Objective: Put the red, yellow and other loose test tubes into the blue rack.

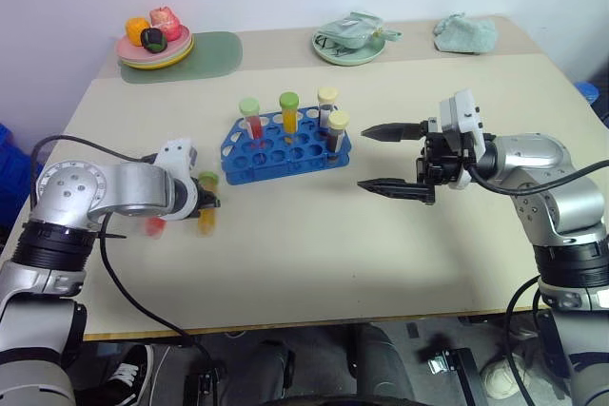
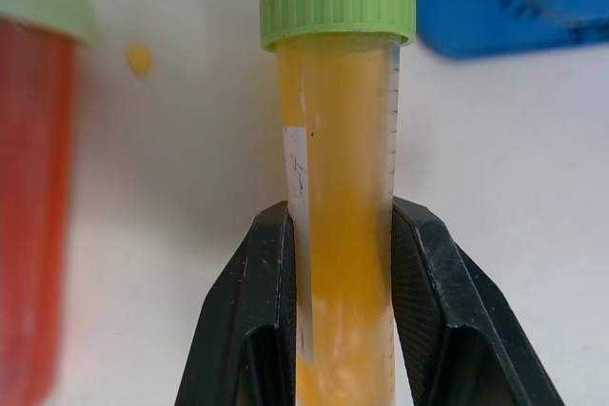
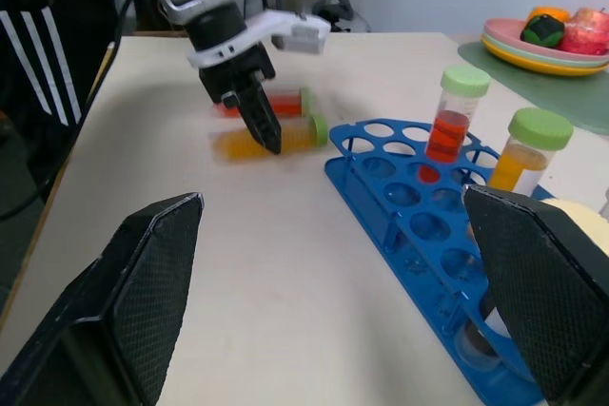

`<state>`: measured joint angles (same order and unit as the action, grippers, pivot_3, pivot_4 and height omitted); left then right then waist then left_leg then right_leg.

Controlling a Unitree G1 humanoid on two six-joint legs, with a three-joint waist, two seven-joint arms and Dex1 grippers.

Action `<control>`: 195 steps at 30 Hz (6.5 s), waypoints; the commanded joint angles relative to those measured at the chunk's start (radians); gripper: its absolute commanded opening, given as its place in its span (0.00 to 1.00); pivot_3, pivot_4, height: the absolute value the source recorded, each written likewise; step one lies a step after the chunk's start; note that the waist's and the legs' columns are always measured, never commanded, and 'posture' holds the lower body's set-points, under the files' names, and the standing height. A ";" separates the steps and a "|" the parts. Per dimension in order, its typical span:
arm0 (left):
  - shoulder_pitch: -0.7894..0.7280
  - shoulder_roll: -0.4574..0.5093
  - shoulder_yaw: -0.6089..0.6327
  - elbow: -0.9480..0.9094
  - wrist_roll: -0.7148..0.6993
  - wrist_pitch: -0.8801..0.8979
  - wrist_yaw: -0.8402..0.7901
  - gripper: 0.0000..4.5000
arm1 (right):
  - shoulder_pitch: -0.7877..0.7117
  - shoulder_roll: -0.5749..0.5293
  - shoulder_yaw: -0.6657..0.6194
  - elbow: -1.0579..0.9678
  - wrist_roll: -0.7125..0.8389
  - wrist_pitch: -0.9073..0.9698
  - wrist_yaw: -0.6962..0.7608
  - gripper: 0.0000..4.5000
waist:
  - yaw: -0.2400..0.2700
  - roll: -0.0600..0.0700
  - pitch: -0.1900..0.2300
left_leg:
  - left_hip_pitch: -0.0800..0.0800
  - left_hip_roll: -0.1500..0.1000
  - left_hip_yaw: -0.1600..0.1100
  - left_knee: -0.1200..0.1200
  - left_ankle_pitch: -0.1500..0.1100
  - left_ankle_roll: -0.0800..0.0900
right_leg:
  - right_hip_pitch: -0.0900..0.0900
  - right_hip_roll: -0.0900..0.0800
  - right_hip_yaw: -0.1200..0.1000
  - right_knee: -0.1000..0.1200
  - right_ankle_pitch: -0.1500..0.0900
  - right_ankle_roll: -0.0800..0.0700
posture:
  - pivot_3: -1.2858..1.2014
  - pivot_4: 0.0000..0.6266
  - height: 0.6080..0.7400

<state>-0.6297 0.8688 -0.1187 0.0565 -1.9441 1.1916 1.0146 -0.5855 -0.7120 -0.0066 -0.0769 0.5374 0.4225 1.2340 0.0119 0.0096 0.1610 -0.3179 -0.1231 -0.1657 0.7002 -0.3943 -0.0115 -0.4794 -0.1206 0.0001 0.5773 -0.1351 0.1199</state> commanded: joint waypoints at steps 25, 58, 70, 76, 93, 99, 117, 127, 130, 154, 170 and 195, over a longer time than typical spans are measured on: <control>0.277 -0.295 0.082 -0.202 1.514 -1.274 -1.400 0.16 | 0.014 -0.020 -0.098 0.049 -0.022 -0.074 -0.096 1.00 | 0.004 0.001 -0.001 | -0.001 0.002 0.007 0.000 0.000 0.001 | 0.005 0.002 -0.002 -0.014 0.006 -0.001 | 0.52 0.24 1.00; 0.009 -0.773 0.039 0.526 1.845 -1.697 -1.457 0.16 | 0.069 -0.073 -0.149 -0.065 -0.008 -0.005 -0.177 1.00 | 0.003 0.000 -0.001 | -0.002 0.002 0.007 0.000 0.000 0.002 | 0.005 0.001 -0.001 -0.016 0.007 0.001 | 0.52 0.24 1.00; 0.021 -0.818 0.067 0.581 1.793 -1.699 -1.535 0.16 | 0.074 -0.090 -0.164 -0.078 -0.004 0.003 -0.187 1.00 | 0.004 0.000 -0.001 | -0.002 0.002 0.007 0.000 0.000 0.002 | 0.005 0.001 -0.002 -0.016 0.007 0.001 | 0.52 0.24 1.00; 0.033 -0.832 0.090 0.575 1.767 -1.690 -1.553 0.16 | 0.072 -0.092 -0.163 -0.073 -0.009 -0.004 -0.187 1.00 | 0.004 0.000 -0.001 | -0.002 0.002 0.007 0.000 0.000 0.002 | 0.005 0.001 -0.001 -0.016 0.007 0.001 | 0.52 0.24 1.00; 0.174 -0.741 0.117 0.265 1.687 -1.569 -1.639 0.99 | 0.052 -0.080 -0.142 -0.025 -0.022 -0.045 -0.164 1.00 | 0.000 0.000 -0.001 | -0.002 0.002 0.007 0.000 0.000 0.002 | 0.004 0.001 -0.001 -0.016 0.007 0.001 | 0.52 0.24 1.00; 0.323 -0.585 0.194 -0.091 1.648 -1.332 -1.580 0.99 | 0.062 -0.093 -0.141 0.014 -0.007 -0.044 -0.107 1.00 | 0.001 0.000 -0.002 | -0.002 0.004 0.007 0.000 0.000 0.002 | 0.004 0.002 -0.001 -0.016 0.007 0.001 | 0.52 0.24 1.00; 0.370 -0.020 0.475 -0.512 1.420 -0.054 -1.391 0.99 | 0.100 -0.069 -0.076 -0.027 0.020 -0.057 0.049 1.00 | 0.000 0.000 -0.001 | -0.001 0.004 0.004 -0.001 -0.001 0.002 | 0.004 0.004 -0.001 -0.014 0.007 0.000 | 0.52 0.24 1.00; 0.091 -0.016 0.502 -0.206 1.352 0.388 -1.392 0.99 | 0.081 -0.056 -0.070 -0.020 0.017 -0.042 0.022 1.00 | 0.002 0.000 -0.001 | -0.001 0.003 0.003 -0.001 -0.001 0.002 | 0.004 0.004 -0.001 -0.014 0.007 0.000 | 0.52 0.24 1.00; 0.049 0.011 0.451 -0.115 1.344 0.423 -1.376 0.99 | 0.085 -0.061 -0.074 -0.023 0.018 -0.039 0.012 1.00 | -0.003 0.000 -0.001 | -0.001 0.003 0.002 -0.001 -0.001 0.002 | 0.004 0.004 -0.002 -0.013 0.007 0.000 | 0.52 0.24 1.00; -0.144 -0.003 0.170 0.227 1.378 0.423 -1.382 0.87 | 0.079 -0.057 -0.068 -0.021 0.012 -0.042 -0.031 1.00 | -0.022 0.000 -0.001 | -0.002 0.001 0.002 -0.001 0.000 0.001 | 0.003 0.003 -0.002 -0.013 0.007 0.000 | 0.52 0.24 1.00; 0.014 -0.060 0.319 -0.113 1.560 -0.015 -1.259 0.17 | 0.084 -0.061 -0.078 -0.005 -0.006 -0.056 -0.036 1.00 | -0.022 0.000 -0.001 | -0.002 0.002 0.002 0.000 0.000 0.001 | 0.003 0.003 -0.002 -0.013 0.007 0.000 | 0.52 0.24 1.00; 0.271 -0.548 0.176 0.084 1.863 -1.576 -1.455 0.17 | 0.072 -0.095 -0.101 0.002 -0.013 -0.058 -0.041 1.00 | 0.004 0.000 -0.002 | -0.002 0.003 0.009 0.001 0.000 0.002 | 0.004 0.002 -0.001 -0.016 0.008 0.000 | 0.52 0.24 1.00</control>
<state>-0.3257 0.3276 0.0618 0.1338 -0.0947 -0.3208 -0.4507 -0.5086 -0.7939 -0.0792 -0.0365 0.5150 0.3660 1.1993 0.0157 0.0094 0.1593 -0.3198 -0.1204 -0.1567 0.7013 -0.3948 -0.0095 -0.4752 -0.1188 -0.0012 0.5613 -0.1275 0.1201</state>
